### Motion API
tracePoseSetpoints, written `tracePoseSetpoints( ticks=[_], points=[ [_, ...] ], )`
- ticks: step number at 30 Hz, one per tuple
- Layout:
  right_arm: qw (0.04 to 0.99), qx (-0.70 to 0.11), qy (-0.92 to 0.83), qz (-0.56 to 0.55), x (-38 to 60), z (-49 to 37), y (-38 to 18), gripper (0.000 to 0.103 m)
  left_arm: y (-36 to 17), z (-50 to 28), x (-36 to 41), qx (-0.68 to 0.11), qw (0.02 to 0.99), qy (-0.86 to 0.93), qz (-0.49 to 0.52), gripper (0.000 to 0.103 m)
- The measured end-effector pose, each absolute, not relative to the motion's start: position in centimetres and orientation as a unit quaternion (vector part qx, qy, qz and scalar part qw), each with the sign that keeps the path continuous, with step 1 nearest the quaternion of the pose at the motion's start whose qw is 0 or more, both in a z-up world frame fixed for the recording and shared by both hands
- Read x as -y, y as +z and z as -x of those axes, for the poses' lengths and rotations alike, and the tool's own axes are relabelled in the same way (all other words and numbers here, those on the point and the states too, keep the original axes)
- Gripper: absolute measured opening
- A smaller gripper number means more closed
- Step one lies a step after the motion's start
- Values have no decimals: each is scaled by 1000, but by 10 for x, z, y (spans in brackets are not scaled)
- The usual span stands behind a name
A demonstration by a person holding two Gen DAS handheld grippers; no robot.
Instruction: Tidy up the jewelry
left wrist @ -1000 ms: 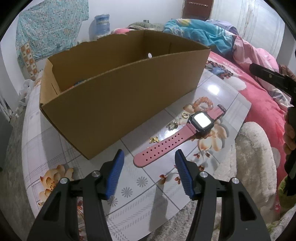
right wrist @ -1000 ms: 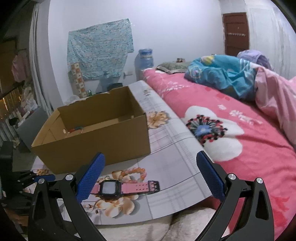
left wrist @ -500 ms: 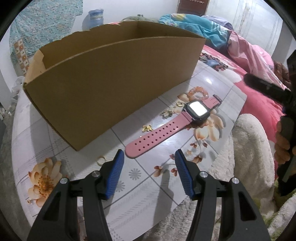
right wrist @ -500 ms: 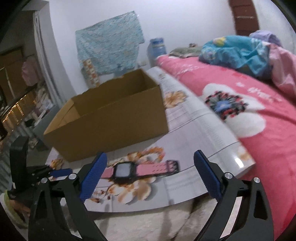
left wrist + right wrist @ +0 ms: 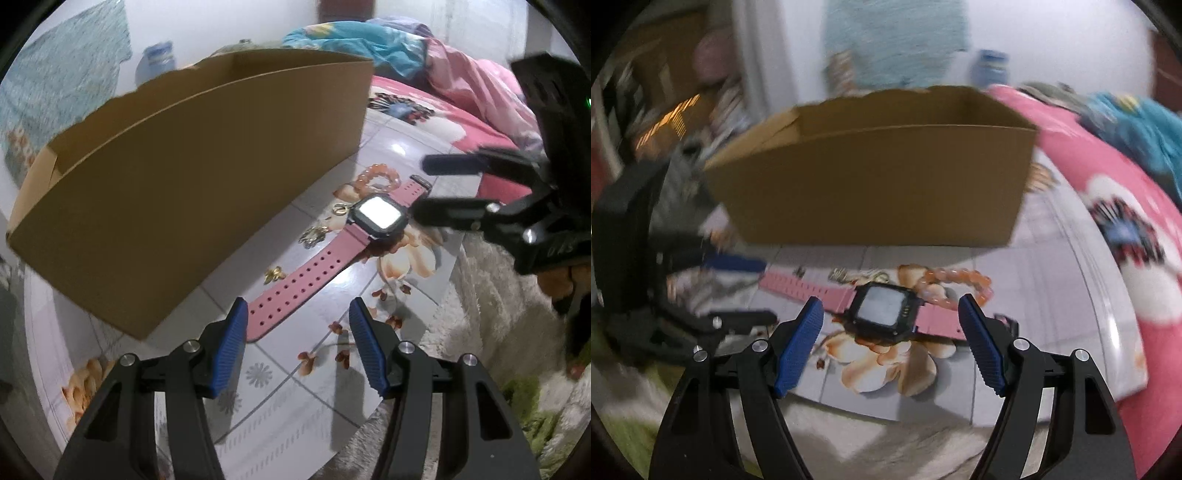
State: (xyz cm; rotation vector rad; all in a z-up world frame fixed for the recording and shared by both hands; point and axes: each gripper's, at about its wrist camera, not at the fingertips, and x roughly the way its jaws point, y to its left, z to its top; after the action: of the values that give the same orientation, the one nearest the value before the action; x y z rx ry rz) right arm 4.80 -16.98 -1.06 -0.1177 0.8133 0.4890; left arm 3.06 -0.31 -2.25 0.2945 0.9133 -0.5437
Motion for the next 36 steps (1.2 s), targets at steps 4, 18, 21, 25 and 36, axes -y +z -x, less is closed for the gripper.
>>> tracePoseSetpoints(
  ticks=[4, 18, 21, 25, 36],
  points=[
    [862, -406, 279, 120, 157, -59, -16, 60, -24, -31, 9, -424, 852, -268, -150, 51],
    [798, -423, 343, 258, 119, -78, -33, 52, -25, -38, 25, -408, 847, -299, -160, 31],
    [790, -431, 355, 252, 118, -81, -30, 51, -25, -40, 29, -405, 847, -299, -170, 30],
    [777, -445, 381, 228, 123, -89, -25, 51, -24, -40, 35, -398, 845, -303, -187, 30],
    [732, -505, 441, 120, 154, -142, -20, 51, -33, -33, 57, -374, 844, -275, -266, 30]
  ],
)
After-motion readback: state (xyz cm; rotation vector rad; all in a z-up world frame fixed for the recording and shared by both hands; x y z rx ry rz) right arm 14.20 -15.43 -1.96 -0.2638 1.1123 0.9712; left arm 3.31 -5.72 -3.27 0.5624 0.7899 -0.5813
